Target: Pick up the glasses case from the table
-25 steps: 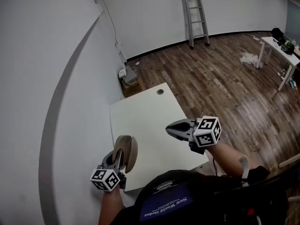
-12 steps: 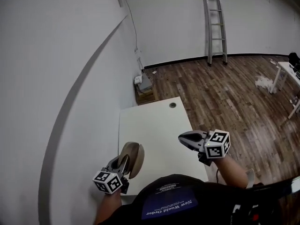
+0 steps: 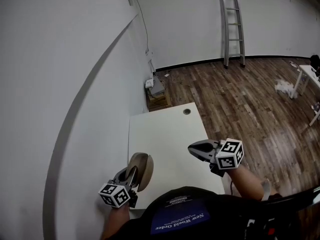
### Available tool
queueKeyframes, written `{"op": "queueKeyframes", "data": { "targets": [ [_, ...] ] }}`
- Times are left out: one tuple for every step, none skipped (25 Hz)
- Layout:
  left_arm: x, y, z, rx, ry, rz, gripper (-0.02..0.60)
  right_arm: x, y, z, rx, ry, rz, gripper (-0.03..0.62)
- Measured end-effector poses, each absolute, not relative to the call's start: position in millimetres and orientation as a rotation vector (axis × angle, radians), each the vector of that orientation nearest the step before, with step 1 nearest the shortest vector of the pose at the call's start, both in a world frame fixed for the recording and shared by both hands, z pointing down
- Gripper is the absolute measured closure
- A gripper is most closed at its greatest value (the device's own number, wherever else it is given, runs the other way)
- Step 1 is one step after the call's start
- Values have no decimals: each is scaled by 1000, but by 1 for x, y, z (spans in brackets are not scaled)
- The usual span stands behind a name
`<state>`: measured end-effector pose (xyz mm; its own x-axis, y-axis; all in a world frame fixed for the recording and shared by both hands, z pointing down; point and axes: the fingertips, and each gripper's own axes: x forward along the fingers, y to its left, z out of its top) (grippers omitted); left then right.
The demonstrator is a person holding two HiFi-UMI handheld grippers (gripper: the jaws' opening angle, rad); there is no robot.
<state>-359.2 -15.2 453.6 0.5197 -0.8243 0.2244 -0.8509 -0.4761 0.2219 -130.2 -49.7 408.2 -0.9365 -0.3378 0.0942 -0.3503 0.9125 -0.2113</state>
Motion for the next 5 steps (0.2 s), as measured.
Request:
{"op": "queueKeyframes", "data": {
  "targets": [
    [-359,-14,454,2461,-1396,129,554,-131,-49,408,541,-3018,351,591],
    [-358,-13,454,2461,-1394,132,554,-131,-49,408,539,-3018,353,592],
    [-359,-12,455,2458,-1394,133,554,-131,-48,408,536,-3017,356,592],
    [-359,-11,456,2455,-1395,132,554,-131,-48,409,532,-3015,358,592],
    [-359,-10,456,2451,-1396,132,554,-132,-48,409,528,-3014,360,592]
  ]
}}
